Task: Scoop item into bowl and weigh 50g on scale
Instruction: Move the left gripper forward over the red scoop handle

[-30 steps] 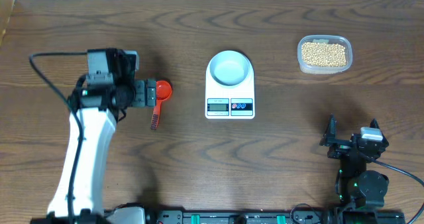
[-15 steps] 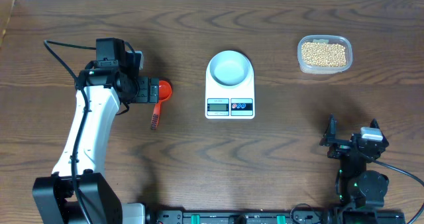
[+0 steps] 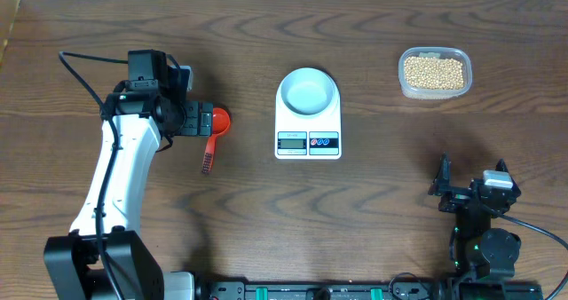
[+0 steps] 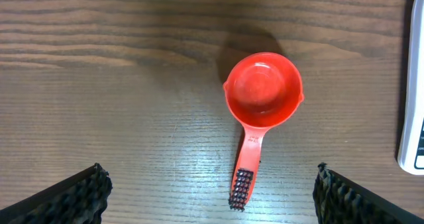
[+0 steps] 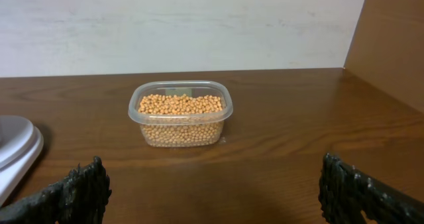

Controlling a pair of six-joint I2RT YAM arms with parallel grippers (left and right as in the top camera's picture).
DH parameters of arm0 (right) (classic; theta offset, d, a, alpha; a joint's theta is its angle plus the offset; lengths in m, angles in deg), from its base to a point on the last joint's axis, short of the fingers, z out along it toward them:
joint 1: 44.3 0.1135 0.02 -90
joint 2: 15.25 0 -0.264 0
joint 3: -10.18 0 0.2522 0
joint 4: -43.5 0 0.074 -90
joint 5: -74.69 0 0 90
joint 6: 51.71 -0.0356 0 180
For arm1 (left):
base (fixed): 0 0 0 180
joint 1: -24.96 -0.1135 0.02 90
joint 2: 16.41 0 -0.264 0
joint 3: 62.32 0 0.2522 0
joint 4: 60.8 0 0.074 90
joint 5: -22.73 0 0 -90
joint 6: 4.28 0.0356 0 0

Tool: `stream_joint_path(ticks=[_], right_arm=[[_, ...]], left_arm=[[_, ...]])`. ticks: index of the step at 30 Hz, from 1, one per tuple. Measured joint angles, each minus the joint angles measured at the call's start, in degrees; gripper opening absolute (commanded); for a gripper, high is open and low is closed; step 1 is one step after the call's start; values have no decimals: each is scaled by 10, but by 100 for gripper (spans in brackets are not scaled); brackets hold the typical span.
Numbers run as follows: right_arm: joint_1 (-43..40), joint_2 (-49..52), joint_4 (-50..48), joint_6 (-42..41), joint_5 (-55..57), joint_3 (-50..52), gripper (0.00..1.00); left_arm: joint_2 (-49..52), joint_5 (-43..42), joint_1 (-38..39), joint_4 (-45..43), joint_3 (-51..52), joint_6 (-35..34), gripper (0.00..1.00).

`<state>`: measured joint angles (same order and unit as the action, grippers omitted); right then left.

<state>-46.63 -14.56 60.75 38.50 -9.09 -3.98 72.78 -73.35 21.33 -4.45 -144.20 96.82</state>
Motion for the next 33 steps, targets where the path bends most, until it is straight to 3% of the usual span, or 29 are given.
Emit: stream_joint_path(ticks=[13, 33], right_arm=[[0, 0, 0, 0, 0, 0, 99], [0, 0, 0, 0, 0, 0, 99]], left_arm=[[118, 2, 0, -67, 0, 12, 100], [198, 2, 0, -118, -1, 12, 100]])
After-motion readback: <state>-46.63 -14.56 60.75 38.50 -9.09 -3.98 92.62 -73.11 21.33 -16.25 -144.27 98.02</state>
